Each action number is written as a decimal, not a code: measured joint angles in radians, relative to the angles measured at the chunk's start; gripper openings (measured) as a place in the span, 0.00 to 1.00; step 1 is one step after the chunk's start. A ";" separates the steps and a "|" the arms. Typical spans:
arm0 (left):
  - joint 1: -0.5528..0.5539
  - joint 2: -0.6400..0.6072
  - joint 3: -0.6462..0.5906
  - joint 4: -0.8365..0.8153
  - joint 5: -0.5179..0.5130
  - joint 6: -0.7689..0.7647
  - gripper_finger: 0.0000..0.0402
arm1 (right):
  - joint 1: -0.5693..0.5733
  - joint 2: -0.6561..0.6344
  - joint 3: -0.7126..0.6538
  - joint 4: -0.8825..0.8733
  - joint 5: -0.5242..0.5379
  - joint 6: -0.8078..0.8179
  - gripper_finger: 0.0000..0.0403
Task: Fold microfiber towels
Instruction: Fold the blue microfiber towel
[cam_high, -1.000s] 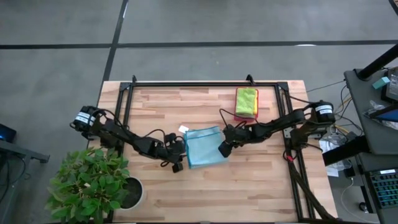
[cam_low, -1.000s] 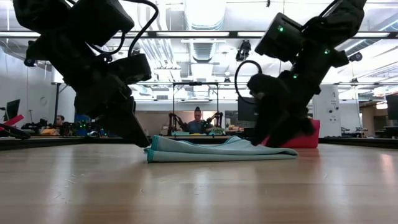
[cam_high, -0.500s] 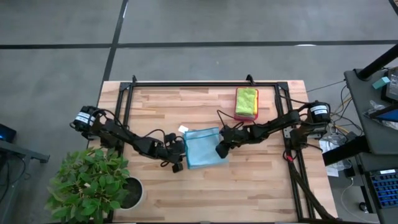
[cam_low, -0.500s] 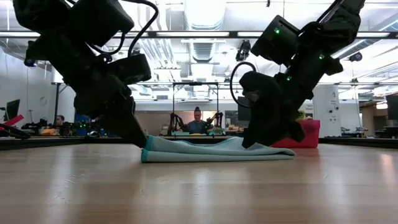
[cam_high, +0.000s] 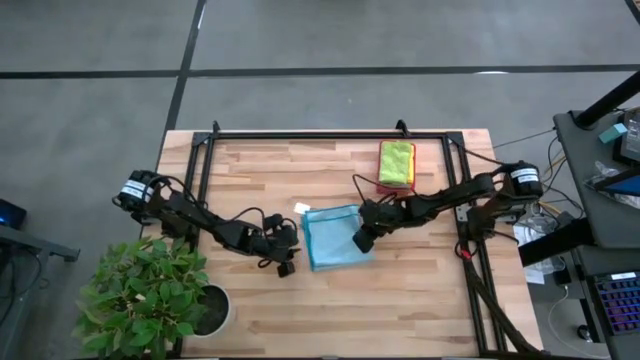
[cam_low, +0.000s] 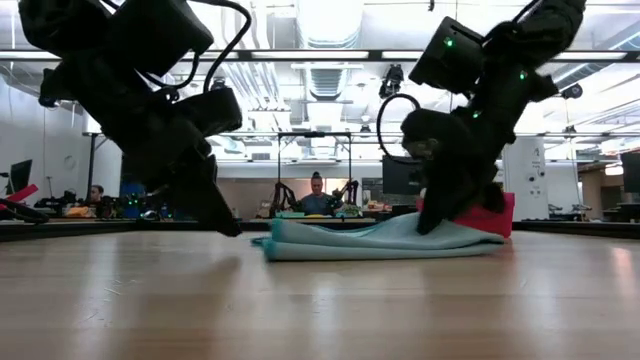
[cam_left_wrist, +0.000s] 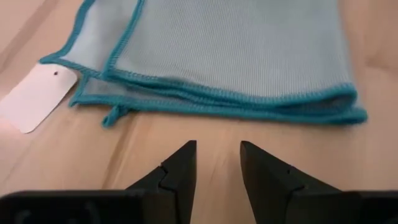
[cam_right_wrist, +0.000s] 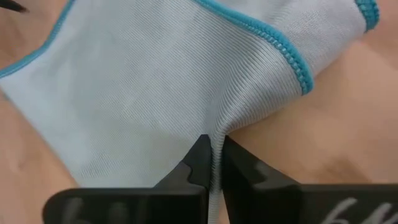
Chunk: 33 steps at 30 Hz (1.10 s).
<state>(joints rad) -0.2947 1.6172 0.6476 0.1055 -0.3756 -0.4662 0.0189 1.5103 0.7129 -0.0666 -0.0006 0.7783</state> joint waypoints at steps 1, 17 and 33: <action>0.000 0.005 0.000 0.016 -0.003 0.000 0.27 | -0.002 -0.014 0.010 -0.048 0.000 -0.005 0.04; 0.028 0.268 0.113 0.320 -0.057 0.085 0.27 | -0.006 -0.069 0.271 -0.586 0.028 -0.030 0.03; 0.061 0.284 0.137 0.314 -0.044 0.138 0.27 | 0.016 0.159 0.485 -0.526 0.028 -0.082 0.03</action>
<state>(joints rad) -0.2333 1.9015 0.7845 0.4191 -0.4195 -0.3279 0.0350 1.6693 1.1982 -0.5929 0.0275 0.6968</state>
